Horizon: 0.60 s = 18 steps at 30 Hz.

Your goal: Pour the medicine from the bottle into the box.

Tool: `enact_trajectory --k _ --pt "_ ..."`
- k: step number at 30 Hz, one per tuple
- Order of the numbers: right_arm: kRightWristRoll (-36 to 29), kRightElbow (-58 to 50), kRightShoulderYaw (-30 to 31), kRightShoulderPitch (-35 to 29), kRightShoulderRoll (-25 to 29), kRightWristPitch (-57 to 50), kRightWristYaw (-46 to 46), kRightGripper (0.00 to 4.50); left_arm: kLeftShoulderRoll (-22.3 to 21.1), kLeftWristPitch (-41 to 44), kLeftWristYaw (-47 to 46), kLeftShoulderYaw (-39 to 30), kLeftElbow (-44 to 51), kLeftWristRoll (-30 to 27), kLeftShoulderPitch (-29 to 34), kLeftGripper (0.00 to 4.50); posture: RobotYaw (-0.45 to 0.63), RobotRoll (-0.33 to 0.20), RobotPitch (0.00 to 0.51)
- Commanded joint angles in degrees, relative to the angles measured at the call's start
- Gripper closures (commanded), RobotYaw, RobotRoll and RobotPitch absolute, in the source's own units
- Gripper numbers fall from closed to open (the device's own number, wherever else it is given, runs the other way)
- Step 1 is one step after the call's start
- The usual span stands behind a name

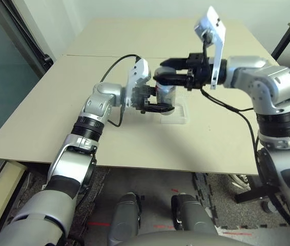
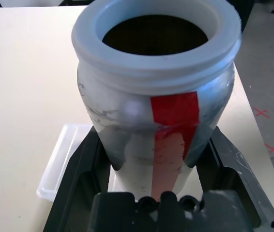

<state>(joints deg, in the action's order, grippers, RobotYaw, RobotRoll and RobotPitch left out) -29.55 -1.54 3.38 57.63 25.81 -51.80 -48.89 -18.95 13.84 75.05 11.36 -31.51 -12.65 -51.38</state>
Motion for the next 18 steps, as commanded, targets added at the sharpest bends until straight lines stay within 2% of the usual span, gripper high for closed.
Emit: enact_trajectory --k 1,8,18 --pt "0.4 1.9 -0.6 0.8 -0.1 0.5 1.0 1.93 -0.3 0.2 0.2 0.5 -0.1 0.8 0.0 1.82 -0.05 0.0 0.076" --pt "8.6 10.4 -0.7 -0.7 -0.6 10.0 8.0 1.93 -0.3 0.3 -0.3 0.2 0.3 0.7 0.4 1.82 -0.03 0.0 0.078" --pt "13.7 17.4 -4.2 -6.4 -4.9 19.2 19.5 1.93 -1.0 -0.6 -5.5 -1.9 -0.5 0.9 0.2 1.82 -0.01 0.0 0.073"
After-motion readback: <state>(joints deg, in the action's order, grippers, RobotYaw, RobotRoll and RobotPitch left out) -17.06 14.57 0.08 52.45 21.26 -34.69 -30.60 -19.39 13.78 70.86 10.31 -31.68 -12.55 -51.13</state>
